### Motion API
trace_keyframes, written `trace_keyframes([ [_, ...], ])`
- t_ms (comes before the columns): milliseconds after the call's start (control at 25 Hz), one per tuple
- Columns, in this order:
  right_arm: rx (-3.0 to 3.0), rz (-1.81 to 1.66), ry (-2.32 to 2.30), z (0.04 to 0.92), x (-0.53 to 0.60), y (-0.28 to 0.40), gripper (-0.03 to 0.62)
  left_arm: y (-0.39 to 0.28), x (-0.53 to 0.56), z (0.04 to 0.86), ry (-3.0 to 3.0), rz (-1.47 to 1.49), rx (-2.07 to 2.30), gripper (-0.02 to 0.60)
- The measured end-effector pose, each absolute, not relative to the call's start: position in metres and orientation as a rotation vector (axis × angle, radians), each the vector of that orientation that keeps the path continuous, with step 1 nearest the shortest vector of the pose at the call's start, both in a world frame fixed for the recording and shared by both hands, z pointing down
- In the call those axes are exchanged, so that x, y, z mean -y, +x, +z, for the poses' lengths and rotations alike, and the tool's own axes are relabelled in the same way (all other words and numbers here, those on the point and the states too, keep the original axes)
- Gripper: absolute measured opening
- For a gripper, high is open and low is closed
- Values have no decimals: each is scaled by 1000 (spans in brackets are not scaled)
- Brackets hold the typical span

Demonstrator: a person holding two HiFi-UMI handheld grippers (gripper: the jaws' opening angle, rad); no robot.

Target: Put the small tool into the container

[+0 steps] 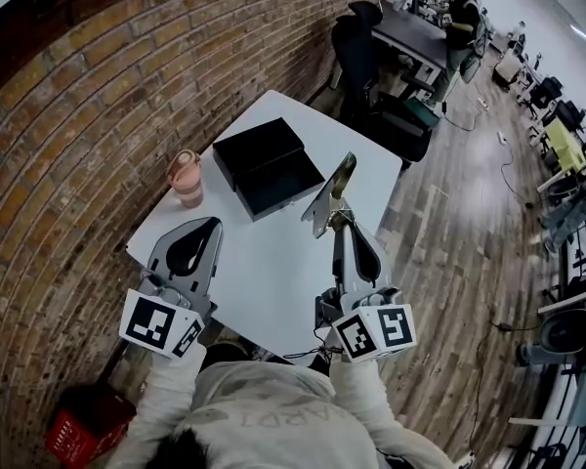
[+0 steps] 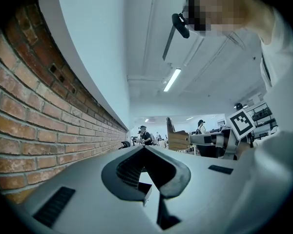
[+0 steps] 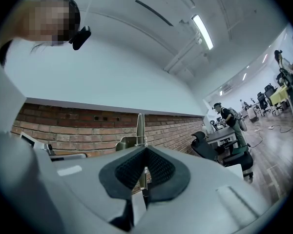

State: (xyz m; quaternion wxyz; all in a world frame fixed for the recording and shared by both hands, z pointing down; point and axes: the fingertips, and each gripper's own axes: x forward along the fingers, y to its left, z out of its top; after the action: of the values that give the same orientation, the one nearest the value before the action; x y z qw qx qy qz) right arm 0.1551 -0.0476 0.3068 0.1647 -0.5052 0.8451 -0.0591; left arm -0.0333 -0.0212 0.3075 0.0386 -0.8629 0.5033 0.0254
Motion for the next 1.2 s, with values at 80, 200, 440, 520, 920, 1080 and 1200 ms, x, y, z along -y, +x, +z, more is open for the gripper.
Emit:
trace_keyframes([
  [80, -2418, -173, -1438, 308, 53, 152, 15, -36, 25, 312, -2652, 68, -1555, 3],
  [200, -2436, -174, -1438, 311, 58, 148, 15, -40, 31, 317, -2662, 70, -1578, 3],
  [440, -2444, -183, -1465, 315, 85, 138, 15, -44, 59, 325, -2711, 60, -1548, 3],
  [520, -2444, -179, -1484, 315, 94, 135, 15, -45, 69, 328, -2736, 52, -1527, 3],
  [920, -2435, -141, -1605, 313, 136, 126, 15, -45, 117, 333, -2847, 24, -1375, 3],
  [1080, -2463, -111, -1662, 320, 151, 120, 15, -47, 131, 339, -2890, 18, -1319, 3],
  [1200, -2495, -93, -1707, 326, 160, 114, 15, -49, 139, 343, -2919, 14, -1278, 3],
])
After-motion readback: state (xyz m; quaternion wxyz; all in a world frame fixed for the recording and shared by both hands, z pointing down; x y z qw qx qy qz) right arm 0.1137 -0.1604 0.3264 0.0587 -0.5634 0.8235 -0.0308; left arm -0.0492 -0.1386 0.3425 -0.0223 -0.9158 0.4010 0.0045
